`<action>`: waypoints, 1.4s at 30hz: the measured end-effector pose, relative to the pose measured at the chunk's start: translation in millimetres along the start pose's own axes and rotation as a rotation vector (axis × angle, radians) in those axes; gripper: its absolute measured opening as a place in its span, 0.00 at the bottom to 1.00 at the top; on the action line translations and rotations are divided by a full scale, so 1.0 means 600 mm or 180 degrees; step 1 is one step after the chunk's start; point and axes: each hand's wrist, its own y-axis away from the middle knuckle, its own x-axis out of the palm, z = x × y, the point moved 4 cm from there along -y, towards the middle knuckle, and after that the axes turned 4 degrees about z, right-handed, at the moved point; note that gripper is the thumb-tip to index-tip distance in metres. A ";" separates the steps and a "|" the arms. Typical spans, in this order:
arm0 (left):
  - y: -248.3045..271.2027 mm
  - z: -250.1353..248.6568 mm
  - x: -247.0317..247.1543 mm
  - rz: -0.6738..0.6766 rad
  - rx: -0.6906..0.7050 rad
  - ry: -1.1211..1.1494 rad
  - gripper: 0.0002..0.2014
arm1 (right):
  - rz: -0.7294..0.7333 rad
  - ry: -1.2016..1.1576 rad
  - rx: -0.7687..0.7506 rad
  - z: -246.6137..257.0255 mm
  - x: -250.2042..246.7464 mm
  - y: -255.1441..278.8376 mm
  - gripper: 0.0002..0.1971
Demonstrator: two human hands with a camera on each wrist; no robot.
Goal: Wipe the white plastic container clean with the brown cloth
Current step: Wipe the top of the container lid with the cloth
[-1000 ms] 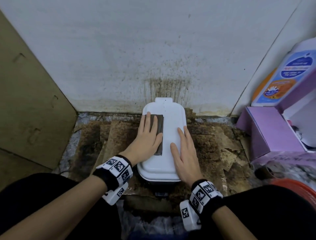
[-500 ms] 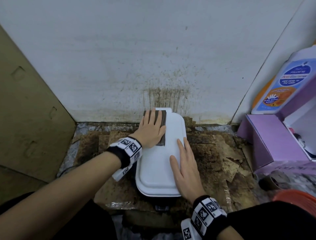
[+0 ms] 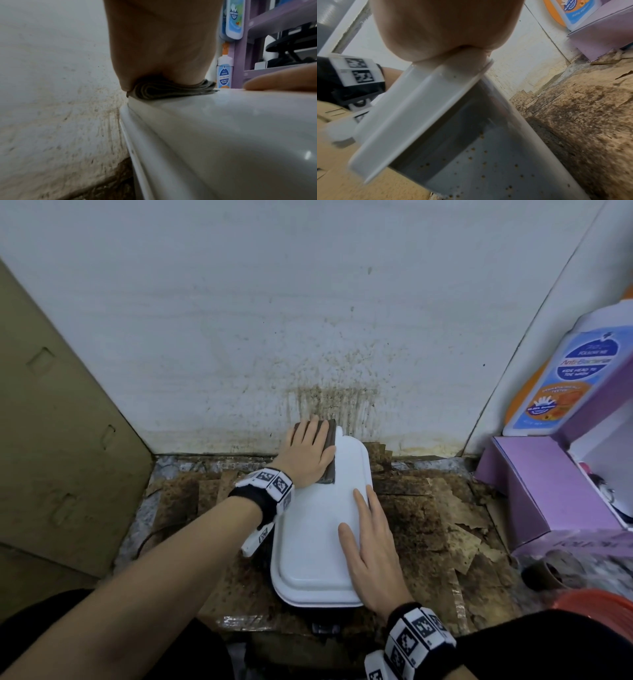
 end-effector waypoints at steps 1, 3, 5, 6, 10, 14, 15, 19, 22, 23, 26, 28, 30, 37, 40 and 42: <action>0.012 -0.002 0.009 -0.0049 0.0031 -0.0056 0.32 | -0.0011 -0.0004 0.0007 0.000 0.000 0.000 0.32; 0.045 -0.009 0.026 -0.0056 0.0113 -0.0115 0.34 | -0.0021 -0.0020 0.0023 0.001 0.000 0.001 0.32; 0.085 -0.019 0.040 -0.0052 0.0207 -0.0128 0.40 | -0.0033 -0.0033 0.0020 0.001 0.001 0.002 0.32; 0.105 -0.026 0.045 -0.0090 0.0251 -0.0133 0.42 | -0.0038 -0.0037 0.0019 0.001 0.001 0.002 0.32; 0.167 -0.047 0.065 -0.0215 0.0355 -0.0241 0.44 | -0.0079 0.0021 -0.0020 -0.001 0.004 0.003 0.32; 0.165 -0.048 0.064 -0.0185 0.0418 -0.0166 0.45 | -0.0110 0.0031 -0.0037 -0.006 0.005 -0.001 0.32; 0.157 -0.046 0.059 -0.0135 0.0433 -0.0129 0.45 | -0.0113 0.0031 -0.0033 -0.006 0.005 -0.002 0.32; 0.105 -0.029 0.039 0.0097 0.0339 -0.0035 0.38 | -0.0068 0.0022 0.0036 -0.003 0.006 -0.002 0.32; 0.047 -0.016 0.018 0.0123 0.0222 -0.0106 0.34 | -0.0010 0.0010 0.0064 0.000 0.003 -0.002 0.32; 0.027 -0.013 0.010 0.0129 0.0167 -0.0136 0.33 | 0.0000 0.0007 0.0056 0.000 0.002 -0.001 0.32; -0.028 0.001 -0.008 0.0263 -0.0021 -0.0043 0.33 | 0.0018 0.0009 0.0056 -0.001 0.001 -0.001 0.32; -0.049 0.008 -0.009 0.0399 -0.0064 -0.0054 0.35 | -0.0006 0.0032 0.0044 -0.002 0.002 -0.001 0.32; -0.050 0.010 -0.009 0.0405 -0.0042 -0.0158 0.39 | -0.0028 0.0040 0.0030 -0.003 0.002 -0.002 0.32; 0.010 -0.006 0.001 -0.0033 0.0172 -0.0165 0.32 | -0.0025 0.0019 0.0010 -0.003 0.003 -0.001 0.32; 0.048 -0.013 0.019 0.0010 0.0315 -0.0139 0.32 | -0.0068 -0.0003 0.0007 -0.002 0.003 0.000 0.31; 0.079 -0.021 0.034 -0.0002 0.0402 -0.0179 0.35 | -0.0082 -0.0009 0.0009 -0.002 0.004 0.001 0.31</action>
